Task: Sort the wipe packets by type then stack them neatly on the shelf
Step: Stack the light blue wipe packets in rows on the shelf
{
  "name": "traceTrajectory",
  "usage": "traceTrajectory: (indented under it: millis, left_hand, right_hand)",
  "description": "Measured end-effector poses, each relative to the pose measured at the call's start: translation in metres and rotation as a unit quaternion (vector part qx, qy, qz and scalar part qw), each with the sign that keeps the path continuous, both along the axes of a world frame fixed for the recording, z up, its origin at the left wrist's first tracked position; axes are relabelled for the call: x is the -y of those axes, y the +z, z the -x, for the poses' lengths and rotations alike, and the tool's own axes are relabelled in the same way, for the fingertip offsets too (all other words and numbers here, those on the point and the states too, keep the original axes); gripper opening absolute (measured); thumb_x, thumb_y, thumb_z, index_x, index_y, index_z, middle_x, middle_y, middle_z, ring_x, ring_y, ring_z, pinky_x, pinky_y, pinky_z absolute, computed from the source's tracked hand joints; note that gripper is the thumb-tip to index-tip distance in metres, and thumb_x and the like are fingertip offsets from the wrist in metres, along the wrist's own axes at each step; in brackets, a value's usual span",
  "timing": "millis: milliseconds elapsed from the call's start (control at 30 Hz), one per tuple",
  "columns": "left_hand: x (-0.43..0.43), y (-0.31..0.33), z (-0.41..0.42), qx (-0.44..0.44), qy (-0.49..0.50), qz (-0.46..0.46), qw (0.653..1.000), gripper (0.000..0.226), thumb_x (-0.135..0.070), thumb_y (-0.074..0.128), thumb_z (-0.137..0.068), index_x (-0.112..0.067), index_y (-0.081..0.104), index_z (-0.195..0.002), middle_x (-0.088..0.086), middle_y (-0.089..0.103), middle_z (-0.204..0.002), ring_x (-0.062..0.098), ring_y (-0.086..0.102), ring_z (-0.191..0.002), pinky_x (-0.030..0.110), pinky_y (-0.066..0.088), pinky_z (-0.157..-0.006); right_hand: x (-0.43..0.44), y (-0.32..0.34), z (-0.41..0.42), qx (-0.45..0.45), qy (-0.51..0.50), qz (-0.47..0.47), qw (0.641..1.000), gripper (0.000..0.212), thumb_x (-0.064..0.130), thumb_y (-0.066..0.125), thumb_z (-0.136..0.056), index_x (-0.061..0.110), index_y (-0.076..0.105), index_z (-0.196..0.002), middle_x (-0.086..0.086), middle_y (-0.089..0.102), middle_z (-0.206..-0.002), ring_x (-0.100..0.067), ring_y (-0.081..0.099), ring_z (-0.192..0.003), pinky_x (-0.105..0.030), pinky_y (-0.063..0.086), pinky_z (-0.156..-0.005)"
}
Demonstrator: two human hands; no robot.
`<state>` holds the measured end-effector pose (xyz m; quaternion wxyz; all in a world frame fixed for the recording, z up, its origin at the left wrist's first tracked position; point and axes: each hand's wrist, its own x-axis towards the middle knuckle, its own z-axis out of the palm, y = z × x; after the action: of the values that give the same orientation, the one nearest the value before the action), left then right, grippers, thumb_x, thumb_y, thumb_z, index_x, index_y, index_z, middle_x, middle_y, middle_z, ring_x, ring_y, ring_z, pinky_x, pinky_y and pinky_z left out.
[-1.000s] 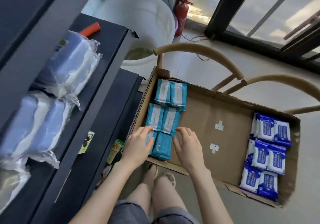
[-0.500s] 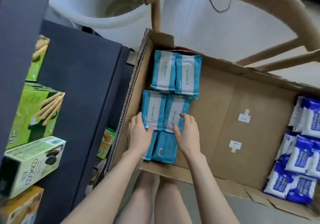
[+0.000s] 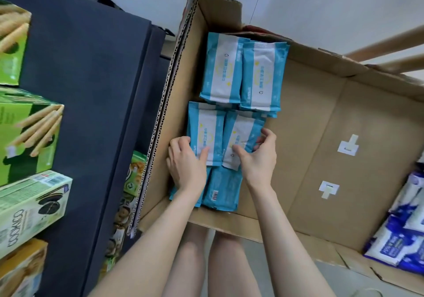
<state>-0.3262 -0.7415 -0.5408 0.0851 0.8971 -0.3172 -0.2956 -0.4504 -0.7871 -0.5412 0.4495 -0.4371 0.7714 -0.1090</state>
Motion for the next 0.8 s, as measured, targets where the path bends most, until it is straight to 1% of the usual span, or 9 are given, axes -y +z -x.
traceTrajectory:
  millis: [100,133,200,300,400,500,600,700,800]
  left_hand:
    - [0.001,0.009,0.002,-0.021,0.028,0.025,0.999,0.033,-0.024,0.071,-0.082,-0.009,0.049,-0.101,0.008,0.053,-0.108,0.026,0.048,-0.102,0.033,0.034,-0.086]
    - [0.001,0.013,0.002,-0.054,0.052,0.041,0.996,0.030,-0.020,0.070,-0.082,-0.009,0.049,-0.099,0.006,0.055,-0.103,0.025,0.051,-0.098,0.031,0.037,-0.081]
    - [0.001,0.024,0.002,-0.109,0.092,0.073,0.987,0.024,-0.015,0.069,-0.083,-0.011,0.049,-0.096,0.000,0.058,-0.094,0.022,0.055,-0.090,0.025,0.038,-0.073]
    - [-0.004,0.049,-0.001,-0.113,0.112,0.113,0.981,0.019,-0.018,0.072,-0.081,-0.019,0.058,-0.094,-0.006,0.061,-0.087,0.020,0.056,-0.089,0.020,0.038,-0.072]
    - [-0.015,0.085,-0.004,-0.159,0.159,0.162,0.961,0.016,-0.013,0.074,-0.080,-0.013,0.067,-0.095,-0.004,0.068,-0.084,0.018,0.062,-0.082,0.022,0.047,-0.071]
    - [-0.030,0.132,-0.006,-0.230,0.220,0.214,0.924,0.011,-0.010,0.073,-0.080,-0.014,0.069,-0.089,-0.003,0.070,-0.083,0.014,0.065,-0.078,0.026,0.053,-0.072]
    - [-0.052,0.178,-0.004,-0.300,0.282,0.257,0.874,0.004,-0.010,0.070,-0.083,-0.013,0.069,-0.084,-0.005,0.072,-0.076,0.011,0.067,-0.073,0.027,0.055,-0.067]
    - [-0.079,0.215,0.001,-0.357,0.344,0.292,0.818,0.002,-0.010,0.067,-0.085,-0.010,0.068,-0.087,0.000,0.074,-0.080,0.017,0.070,-0.079,0.031,0.058,-0.069]
    - [-0.114,0.245,0.010,-0.362,0.361,0.330,0.794,0.005,-0.012,0.065,-0.086,-0.009,0.067,-0.090,0.002,0.074,-0.085,0.018,0.071,-0.082,0.031,0.058,-0.072]
  right_hand:
    - [0.002,0.003,0.000,0.025,-0.006,-0.015,1.000,0.033,0.015,0.077,-0.074,0.016,0.052,-0.095,-0.001,0.052,-0.090,-0.013,0.045,-0.075,-0.018,0.038,-0.067]
    - [0.002,0.007,0.001,0.030,0.003,-0.013,0.999,0.026,0.016,0.075,-0.076,0.014,0.049,-0.082,-0.002,0.049,-0.083,-0.013,0.041,-0.069,-0.017,0.034,-0.061]
    - [-0.001,0.016,0.004,0.050,0.009,-0.005,0.999,0.030,0.018,0.070,-0.081,0.008,0.044,-0.070,-0.008,0.046,-0.075,-0.014,0.036,-0.064,-0.018,0.031,-0.057]
    - [-0.005,0.046,0.011,0.098,-0.017,0.006,0.995,0.034,0.023,0.064,-0.087,-0.003,0.047,-0.074,-0.017,0.051,-0.078,-0.015,0.039,-0.066,-0.028,0.034,-0.063]
    - [-0.012,0.090,0.019,0.163,-0.062,0.027,0.984,0.033,0.022,0.062,-0.090,-0.004,0.047,-0.076,-0.008,0.046,-0.070,-0.012,0.037,-0.064,-0.030,0.033,-0.062]
    - [-0.021,0.139,0.026,0.223,-0.083,0.056,0.970,0.022,0.017,0.063,-0.090,-0.002,0.053,-0.085,-0.014,0.054,-0.076,-0.014,0.046,-0.071,-0.032,0.041,-0.067]
    - [-0.035,0.187,0.032,0.271,-0.082,0.071,0.957,0.006,0.009,0.062,-0.090,0.010,0.058,-0.095,-0.001,0.066,-0.087,-0.010,0.060,-0.079,-0.026,0.052,-0.072]
    - [-0.052,0.226,0.039,0.307,-0.072,0.080,0.946,0.014,0.005,0.064,-0.088,0.016,0.059,-0.096,0.003,0.070,-0.091,-0.010,0.066,-0.084,-0.023,0.054,-0.071]
    - [-0.077,0.257,0.049,0.337,-0.061,0.074,0.936,0.019,0.004,0.066,-0.086,0.015,0.061,-0.101,-0.002,0.072,-0.097,-0.017,0.068,-0.091,-0.026,0.056,-0.071]
